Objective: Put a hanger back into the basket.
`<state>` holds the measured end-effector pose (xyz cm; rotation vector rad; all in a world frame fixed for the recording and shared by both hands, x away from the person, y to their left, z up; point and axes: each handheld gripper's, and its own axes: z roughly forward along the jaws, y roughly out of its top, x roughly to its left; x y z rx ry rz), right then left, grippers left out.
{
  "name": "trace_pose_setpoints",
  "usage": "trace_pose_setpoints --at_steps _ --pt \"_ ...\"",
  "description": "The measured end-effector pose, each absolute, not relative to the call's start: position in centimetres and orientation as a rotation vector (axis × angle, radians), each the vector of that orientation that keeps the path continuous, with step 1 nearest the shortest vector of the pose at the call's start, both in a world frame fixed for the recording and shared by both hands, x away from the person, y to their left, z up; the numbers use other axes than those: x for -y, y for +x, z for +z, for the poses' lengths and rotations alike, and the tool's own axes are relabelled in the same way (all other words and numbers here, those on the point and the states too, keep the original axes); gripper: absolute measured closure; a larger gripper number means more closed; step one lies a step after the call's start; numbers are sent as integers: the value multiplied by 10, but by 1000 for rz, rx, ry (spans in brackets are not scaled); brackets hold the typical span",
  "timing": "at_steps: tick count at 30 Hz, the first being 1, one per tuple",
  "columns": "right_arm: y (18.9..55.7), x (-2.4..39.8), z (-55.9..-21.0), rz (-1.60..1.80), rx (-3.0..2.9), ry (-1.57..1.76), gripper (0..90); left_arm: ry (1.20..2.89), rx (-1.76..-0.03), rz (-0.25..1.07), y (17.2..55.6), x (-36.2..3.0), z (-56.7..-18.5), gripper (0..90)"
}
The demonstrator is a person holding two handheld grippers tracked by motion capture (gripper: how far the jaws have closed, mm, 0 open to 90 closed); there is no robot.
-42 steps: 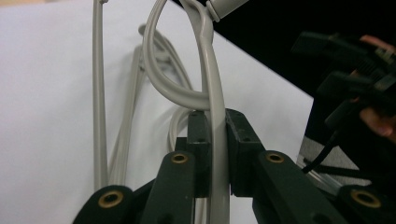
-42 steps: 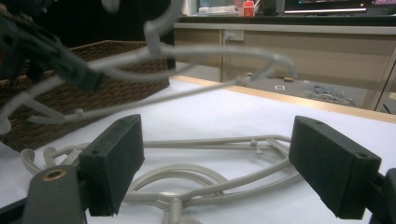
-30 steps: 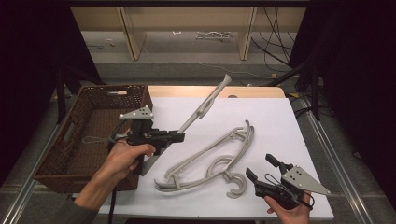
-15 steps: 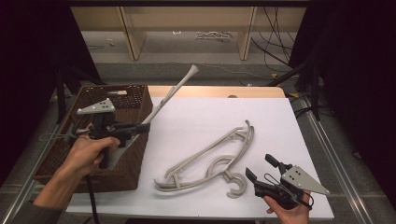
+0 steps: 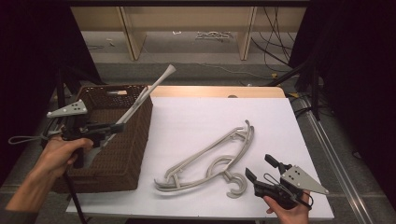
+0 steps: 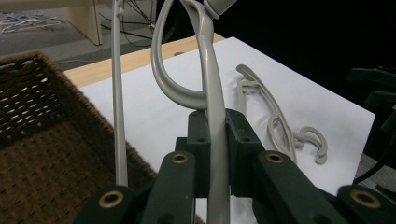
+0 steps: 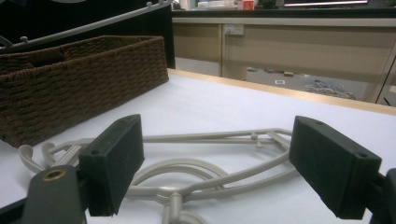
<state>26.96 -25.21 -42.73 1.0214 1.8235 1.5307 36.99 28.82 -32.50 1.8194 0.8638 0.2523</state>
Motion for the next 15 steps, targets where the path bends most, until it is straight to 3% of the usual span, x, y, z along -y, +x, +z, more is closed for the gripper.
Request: trace_pose_setpoints --at_steps 15 --pt "270 251 -428 1520 -1823 1022 191 1838 -905 299 367 -347 -346 815"
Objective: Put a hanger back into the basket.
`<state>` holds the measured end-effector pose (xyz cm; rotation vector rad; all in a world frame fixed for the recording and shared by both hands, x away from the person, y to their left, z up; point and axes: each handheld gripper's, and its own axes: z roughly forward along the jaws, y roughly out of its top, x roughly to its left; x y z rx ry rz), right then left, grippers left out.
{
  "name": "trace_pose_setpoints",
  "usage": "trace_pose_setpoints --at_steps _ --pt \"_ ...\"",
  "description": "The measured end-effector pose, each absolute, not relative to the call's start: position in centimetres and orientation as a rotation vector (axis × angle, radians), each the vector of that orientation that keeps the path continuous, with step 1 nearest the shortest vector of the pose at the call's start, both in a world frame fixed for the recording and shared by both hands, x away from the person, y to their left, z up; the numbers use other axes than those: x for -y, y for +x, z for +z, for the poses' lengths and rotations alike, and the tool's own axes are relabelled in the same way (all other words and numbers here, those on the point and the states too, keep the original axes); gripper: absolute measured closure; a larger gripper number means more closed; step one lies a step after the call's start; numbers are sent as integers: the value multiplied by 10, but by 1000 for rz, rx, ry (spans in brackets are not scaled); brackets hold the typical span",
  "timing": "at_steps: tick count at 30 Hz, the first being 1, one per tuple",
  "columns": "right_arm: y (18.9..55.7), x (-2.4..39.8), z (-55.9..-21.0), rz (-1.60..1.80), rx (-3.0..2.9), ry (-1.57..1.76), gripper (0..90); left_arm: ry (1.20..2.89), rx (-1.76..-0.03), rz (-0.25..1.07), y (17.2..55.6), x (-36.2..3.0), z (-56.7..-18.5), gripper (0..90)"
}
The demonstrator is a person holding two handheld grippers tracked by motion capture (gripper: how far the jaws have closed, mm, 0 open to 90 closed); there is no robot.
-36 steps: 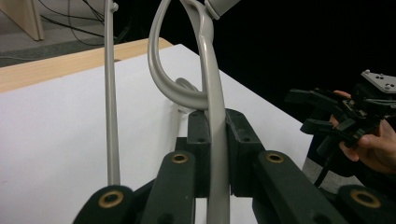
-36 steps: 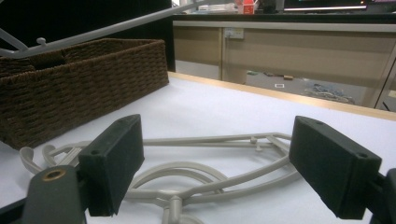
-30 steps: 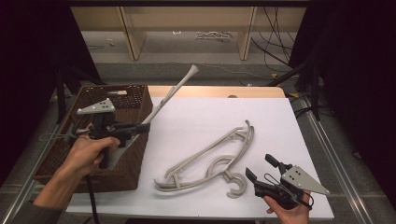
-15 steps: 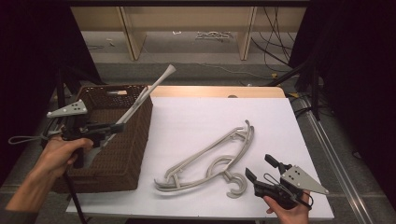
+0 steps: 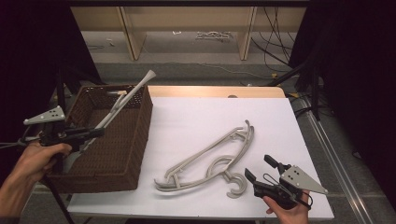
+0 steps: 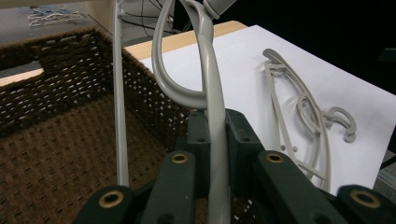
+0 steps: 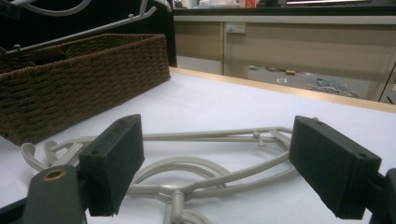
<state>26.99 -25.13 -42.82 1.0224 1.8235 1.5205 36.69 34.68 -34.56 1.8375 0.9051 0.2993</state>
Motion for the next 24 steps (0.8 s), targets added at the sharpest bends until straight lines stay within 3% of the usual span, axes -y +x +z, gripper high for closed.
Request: trace_pose_setpoints --at_steps 24 --pt "270 250 -429 1525 -1840 1029 192 1940 -959 299 367 -390 -377 815"
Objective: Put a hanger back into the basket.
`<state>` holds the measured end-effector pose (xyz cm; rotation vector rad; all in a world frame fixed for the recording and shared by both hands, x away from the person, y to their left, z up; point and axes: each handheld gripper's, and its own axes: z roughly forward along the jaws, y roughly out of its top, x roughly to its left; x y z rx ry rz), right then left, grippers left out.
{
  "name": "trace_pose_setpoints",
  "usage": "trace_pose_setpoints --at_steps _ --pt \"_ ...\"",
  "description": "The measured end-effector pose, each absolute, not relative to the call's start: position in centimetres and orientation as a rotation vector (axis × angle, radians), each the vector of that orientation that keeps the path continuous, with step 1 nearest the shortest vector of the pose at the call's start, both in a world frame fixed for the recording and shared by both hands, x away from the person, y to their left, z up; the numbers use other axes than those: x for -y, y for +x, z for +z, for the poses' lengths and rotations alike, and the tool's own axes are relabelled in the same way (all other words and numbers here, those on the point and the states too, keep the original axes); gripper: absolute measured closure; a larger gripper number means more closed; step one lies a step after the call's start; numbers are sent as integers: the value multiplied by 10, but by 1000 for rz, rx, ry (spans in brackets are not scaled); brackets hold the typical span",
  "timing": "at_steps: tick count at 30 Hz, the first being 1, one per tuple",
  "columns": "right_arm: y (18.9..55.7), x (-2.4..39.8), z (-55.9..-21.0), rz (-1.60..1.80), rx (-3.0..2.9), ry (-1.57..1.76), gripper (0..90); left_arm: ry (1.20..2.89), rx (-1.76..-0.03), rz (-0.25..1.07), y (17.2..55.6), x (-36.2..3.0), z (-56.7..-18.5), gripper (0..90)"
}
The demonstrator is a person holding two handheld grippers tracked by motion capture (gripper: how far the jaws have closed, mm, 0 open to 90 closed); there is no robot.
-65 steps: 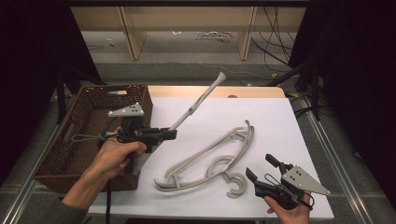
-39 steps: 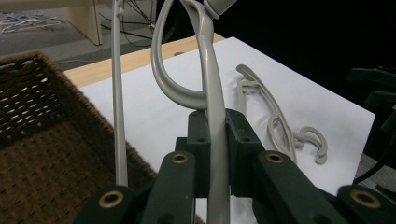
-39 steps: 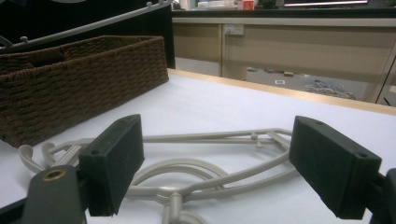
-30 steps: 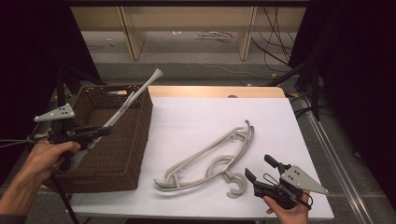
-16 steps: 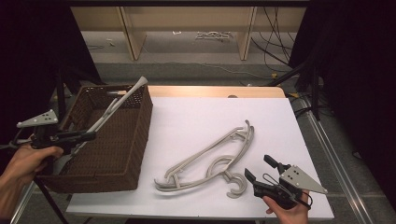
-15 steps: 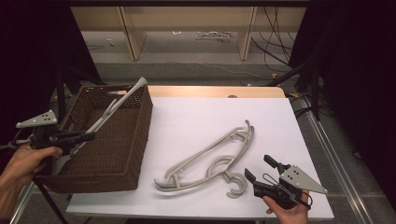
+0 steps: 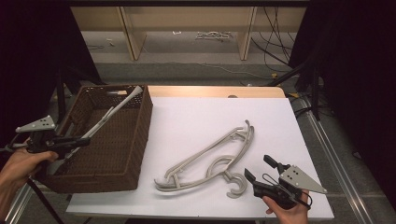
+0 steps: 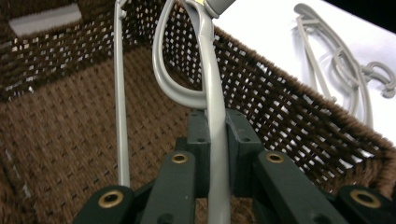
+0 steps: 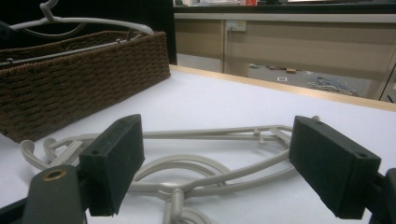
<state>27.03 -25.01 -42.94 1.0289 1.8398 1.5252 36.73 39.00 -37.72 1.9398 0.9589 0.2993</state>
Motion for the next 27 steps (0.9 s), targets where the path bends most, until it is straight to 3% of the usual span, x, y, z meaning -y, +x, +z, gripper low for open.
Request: trace_pose_setpoints --at_steps 27 --pt "271 249 -430 1519 -1851 1023 192 2107 -1063 230 392 -372 -393 812"
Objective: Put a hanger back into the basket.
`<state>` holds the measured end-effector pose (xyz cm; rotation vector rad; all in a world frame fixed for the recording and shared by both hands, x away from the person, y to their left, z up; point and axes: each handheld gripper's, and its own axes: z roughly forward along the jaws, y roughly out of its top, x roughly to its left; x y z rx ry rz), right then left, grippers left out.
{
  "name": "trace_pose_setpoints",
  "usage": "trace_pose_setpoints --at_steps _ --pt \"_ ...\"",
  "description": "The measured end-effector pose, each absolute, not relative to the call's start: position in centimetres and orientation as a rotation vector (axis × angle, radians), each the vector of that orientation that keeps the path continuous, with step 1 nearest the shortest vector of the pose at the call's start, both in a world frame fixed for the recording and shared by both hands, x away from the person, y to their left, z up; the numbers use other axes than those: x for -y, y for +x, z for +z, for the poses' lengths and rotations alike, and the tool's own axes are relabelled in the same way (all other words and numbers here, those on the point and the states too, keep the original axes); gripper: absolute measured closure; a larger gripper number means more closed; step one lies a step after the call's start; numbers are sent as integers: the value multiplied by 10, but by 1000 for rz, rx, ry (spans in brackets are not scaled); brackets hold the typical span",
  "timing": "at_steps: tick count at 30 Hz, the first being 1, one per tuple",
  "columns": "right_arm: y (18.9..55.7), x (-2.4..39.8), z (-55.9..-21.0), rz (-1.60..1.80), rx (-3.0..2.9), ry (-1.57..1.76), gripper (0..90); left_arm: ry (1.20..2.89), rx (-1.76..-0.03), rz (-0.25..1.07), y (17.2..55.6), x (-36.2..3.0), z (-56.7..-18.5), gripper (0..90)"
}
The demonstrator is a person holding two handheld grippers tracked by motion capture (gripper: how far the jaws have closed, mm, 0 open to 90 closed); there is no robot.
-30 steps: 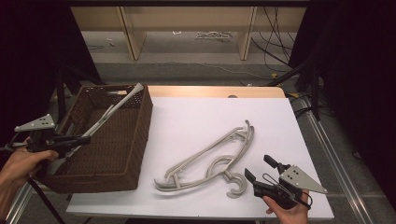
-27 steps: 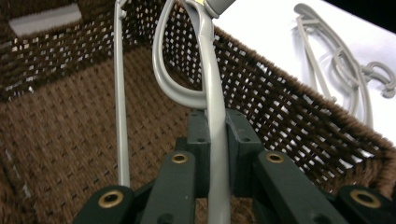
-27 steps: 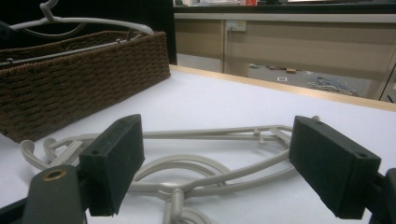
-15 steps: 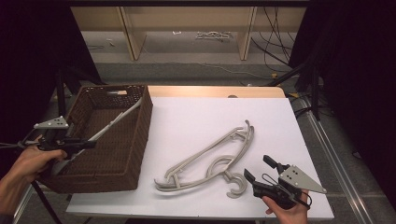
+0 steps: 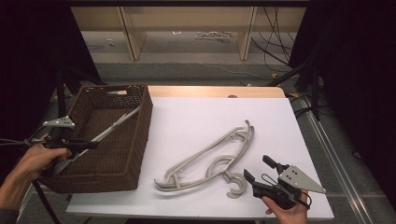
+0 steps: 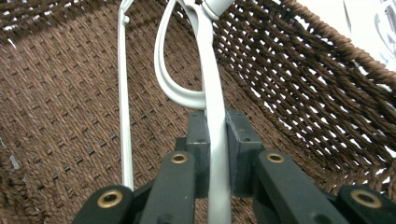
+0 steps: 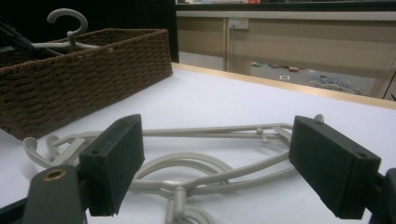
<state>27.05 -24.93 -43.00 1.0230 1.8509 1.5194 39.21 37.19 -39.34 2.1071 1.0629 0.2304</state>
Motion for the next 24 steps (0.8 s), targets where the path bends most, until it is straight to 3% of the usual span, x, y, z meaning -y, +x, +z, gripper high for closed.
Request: trace_pose_setpoints --at_steps 24 --pt "270 248 -430 1520 -1868 1022 191 2225 -1140 236 401 -365 -400 763"
